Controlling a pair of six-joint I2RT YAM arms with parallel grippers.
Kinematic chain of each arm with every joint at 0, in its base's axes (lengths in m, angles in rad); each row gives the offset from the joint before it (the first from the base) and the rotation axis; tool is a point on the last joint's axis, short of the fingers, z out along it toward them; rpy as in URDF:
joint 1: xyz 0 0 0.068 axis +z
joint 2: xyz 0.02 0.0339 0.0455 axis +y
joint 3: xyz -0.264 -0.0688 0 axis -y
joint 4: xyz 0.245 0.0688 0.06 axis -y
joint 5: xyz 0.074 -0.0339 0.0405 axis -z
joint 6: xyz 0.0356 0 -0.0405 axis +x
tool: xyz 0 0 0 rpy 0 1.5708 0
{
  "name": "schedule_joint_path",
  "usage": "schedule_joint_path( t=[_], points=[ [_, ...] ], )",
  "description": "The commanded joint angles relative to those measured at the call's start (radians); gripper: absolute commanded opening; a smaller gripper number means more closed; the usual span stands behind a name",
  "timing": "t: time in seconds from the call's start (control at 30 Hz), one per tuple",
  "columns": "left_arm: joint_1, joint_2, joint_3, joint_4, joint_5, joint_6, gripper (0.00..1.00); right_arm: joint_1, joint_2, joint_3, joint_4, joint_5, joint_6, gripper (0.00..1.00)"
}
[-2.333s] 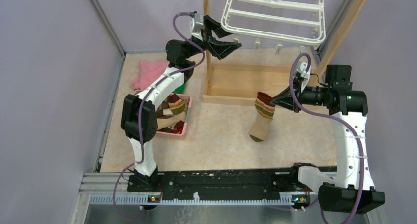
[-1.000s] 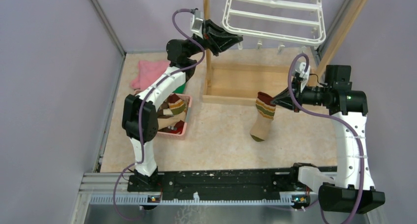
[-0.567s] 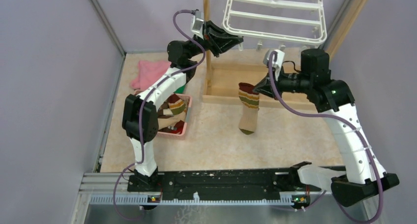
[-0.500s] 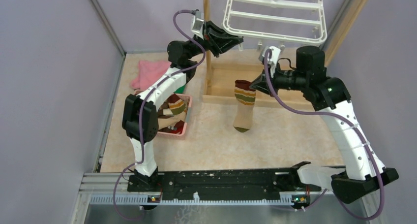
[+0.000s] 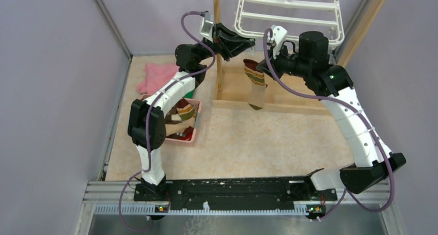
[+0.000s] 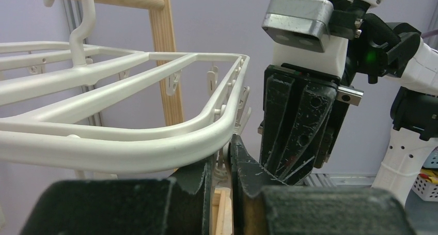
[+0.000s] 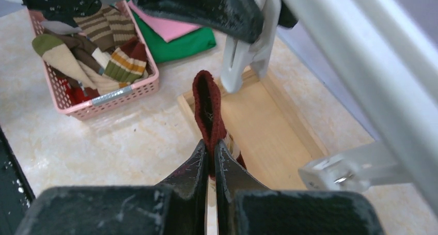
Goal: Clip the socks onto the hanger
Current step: Clamp the sock onto the hanger.
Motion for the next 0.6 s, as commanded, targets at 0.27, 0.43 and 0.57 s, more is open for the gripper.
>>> schedule_joint_path(
  t=[0.27, 0.43, 0.57],
  points=[
    [-0.005, -0.057, -0.011, 0.085, 0.022, -0.032, 0.07, 0.038, 0.031, 0.080, 0.124, 0.102, 0.049, 0.00],
    [-0.005, -0.058, -0.011, 0.087, 0.021, -0.034, 0.07, 0.060, 0.028, 0.065, 0.161, 0.153, 0.078, 0.00],
    [-0.004, -0.056, -0.012, 0.091, 0.021, -0.035, 0.07, 0.072, 0.029, 0.055, 0.181, 0.200, 0.094, 0.00]
  ],
)
